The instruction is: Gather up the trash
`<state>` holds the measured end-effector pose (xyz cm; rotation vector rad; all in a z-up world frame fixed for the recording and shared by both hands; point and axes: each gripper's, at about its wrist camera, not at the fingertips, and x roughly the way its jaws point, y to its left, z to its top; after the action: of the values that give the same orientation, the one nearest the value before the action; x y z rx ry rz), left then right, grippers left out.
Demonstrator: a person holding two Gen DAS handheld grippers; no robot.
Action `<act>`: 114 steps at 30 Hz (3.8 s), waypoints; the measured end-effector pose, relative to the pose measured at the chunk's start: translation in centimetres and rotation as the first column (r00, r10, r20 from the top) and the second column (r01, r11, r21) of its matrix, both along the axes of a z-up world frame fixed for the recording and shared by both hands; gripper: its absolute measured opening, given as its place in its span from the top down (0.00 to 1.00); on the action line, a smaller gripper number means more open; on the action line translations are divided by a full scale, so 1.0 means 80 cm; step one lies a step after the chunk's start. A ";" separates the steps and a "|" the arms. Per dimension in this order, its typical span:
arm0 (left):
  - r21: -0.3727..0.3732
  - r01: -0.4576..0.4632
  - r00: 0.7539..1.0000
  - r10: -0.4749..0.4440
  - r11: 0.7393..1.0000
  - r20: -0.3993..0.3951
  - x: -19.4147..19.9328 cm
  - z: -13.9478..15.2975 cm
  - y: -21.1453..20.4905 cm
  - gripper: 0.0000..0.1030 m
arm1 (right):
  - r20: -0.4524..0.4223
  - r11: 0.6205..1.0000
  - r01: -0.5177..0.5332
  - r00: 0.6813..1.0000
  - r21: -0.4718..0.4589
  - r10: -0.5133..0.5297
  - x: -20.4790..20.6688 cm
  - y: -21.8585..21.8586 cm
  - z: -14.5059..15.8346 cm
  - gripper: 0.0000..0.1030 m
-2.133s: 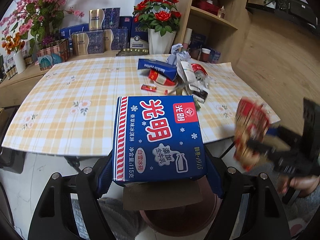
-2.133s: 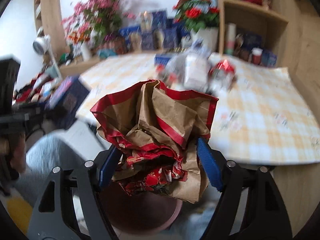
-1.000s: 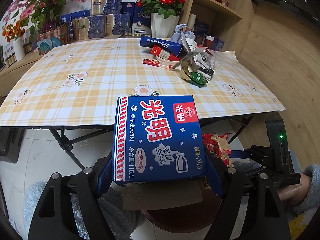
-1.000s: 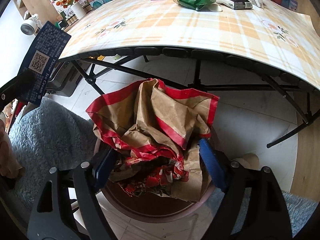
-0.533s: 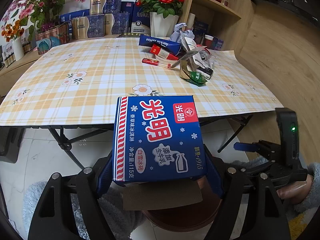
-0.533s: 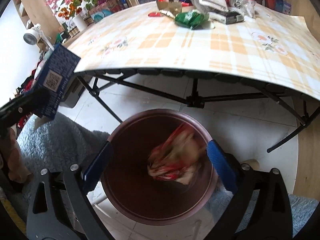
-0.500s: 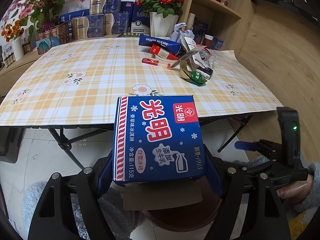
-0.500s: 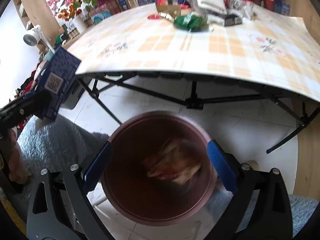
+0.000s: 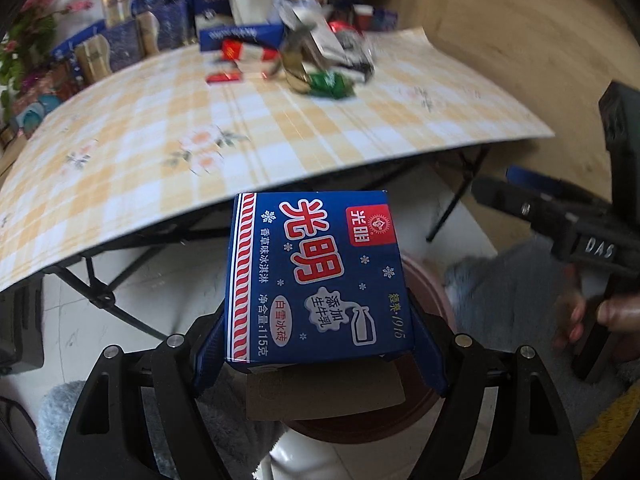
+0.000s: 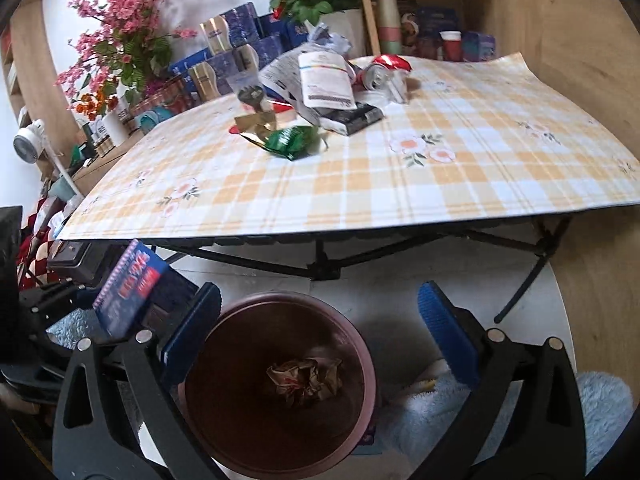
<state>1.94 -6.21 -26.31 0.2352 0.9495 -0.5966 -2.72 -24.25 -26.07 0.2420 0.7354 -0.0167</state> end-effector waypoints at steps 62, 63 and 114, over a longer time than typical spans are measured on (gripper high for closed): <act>-0.287 -0.289 0.946 0.318 0.913 0.059 0.118 0.094 0.113 0.22 | -0.106 0.549 -0.531 0.775 -0.646 0.624 0.212 0.057 0.097 0.33; -0.285 -0.286 0.948 0.313 0.915 0.054 0.120 0.089 0.111 0.22 | -0.129 0.518 -0.549 0.758 -0.656 0.639 0.218 0.062 0.095 0.34; -0.389 -0.331 0.933 0.238 0.860 -0.269 0.236 0.049 -0.036 0.89 | 0.291 0.999 -0.031 0.957 0.035 0.019 0.072 -0.104 0.129 0.92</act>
<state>20.84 -9.12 -22.37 -0.3711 1.0085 -0.5450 3.00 -32.60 -15.73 0.2663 0.4457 0.0568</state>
